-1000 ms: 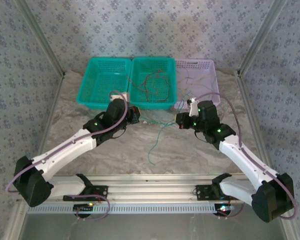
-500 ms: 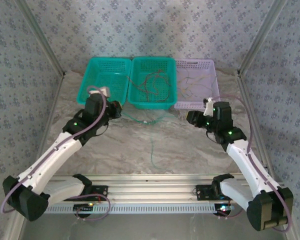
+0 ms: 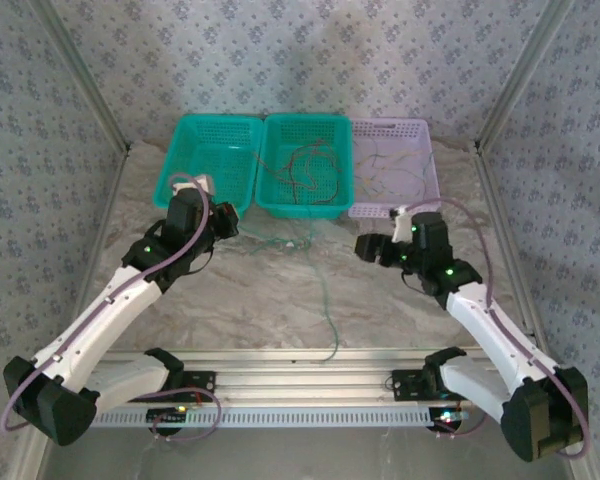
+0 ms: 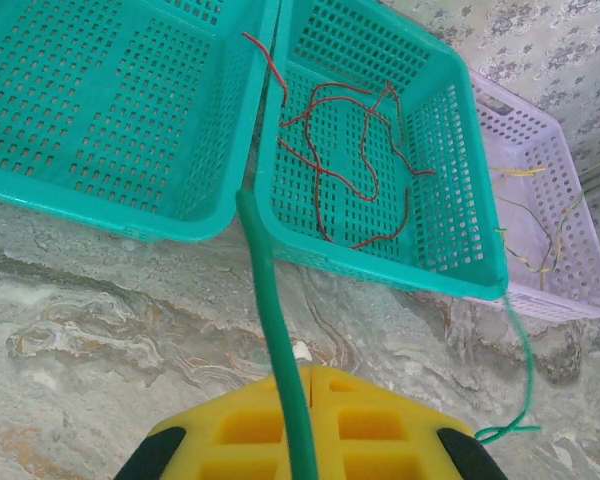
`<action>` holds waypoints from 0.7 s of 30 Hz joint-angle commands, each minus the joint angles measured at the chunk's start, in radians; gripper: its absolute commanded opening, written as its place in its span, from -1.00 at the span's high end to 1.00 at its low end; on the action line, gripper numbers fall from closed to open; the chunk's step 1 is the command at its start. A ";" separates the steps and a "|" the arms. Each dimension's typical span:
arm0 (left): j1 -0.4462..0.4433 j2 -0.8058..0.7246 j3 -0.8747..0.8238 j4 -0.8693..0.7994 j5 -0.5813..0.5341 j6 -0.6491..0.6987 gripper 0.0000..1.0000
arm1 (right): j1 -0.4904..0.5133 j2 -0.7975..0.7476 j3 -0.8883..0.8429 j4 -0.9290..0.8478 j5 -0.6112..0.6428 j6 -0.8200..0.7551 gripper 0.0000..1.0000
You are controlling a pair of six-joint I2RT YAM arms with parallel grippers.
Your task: Untangle the cables
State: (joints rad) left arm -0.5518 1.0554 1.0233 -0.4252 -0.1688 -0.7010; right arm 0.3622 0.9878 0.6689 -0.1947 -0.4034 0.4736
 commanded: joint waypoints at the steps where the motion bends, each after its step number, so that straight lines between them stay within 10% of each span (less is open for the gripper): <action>1: -0.009 -0.005 0.049 0.001 0.013 -0.014 1.00 | 0.146 0.033 -0.018 0.093 0.004 -0.044 -0.42; 16: -0.018 -0.025 0.052 -0.029 0.014 -0.028 1.00 | 0.383 0.267 0.046 0.174 0.427 -0.147 -0.50; 21: -0.032 -0.040 0.036 -0.032 0.016 -0.042 1.00 | 0.407 0.225 0.048 0.257 0.347 -0.143 -0.49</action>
State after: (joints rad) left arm -0.5735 1.0431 1.0466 -0.4477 -0.1650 -0.7261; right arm 0.7456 1.2514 0.6819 -0.0078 -0.0620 0.3569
